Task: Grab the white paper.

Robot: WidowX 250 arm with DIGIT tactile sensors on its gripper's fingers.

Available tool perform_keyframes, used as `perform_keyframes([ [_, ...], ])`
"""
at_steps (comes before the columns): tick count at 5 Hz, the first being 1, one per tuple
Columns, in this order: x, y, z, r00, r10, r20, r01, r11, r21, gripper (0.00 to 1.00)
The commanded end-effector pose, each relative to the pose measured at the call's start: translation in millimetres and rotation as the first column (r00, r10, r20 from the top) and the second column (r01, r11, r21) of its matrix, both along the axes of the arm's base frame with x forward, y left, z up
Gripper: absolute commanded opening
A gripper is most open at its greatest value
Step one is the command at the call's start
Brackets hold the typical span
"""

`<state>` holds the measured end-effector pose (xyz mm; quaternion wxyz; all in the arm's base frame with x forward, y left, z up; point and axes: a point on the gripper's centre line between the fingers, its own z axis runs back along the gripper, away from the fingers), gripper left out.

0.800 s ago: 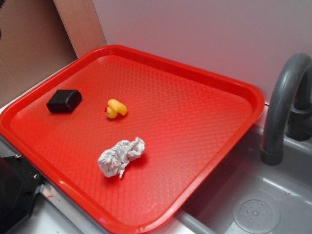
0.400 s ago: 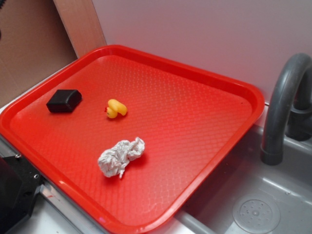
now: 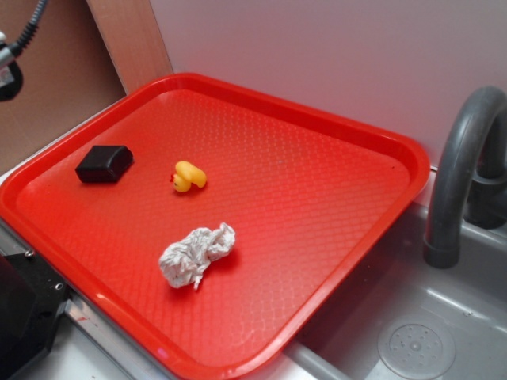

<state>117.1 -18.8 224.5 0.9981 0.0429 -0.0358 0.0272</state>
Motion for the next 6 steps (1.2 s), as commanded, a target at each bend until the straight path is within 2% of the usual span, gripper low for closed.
perform_keyframes([
  [1,14,-33,-32,0.998,-0.021,-0.055,0.015,0.994,-0.107,1.0],
  [2,10,-40,-71,0.991,0.028,-0.13,-0.035,0.998,-0.056,1.0],
  [3,16,-49,-90,0.987,0.033,-0.157,-0.036,0.999,-0.02,1.0],
  [4,24,-60,-105,0.981,0.067,-0.184,-0.079,0.995,-0.058,1.0],
  [6,55,-66,-147,0.968,0.132,-0.212,-0.154,0.984,-0.094,1.0],
])
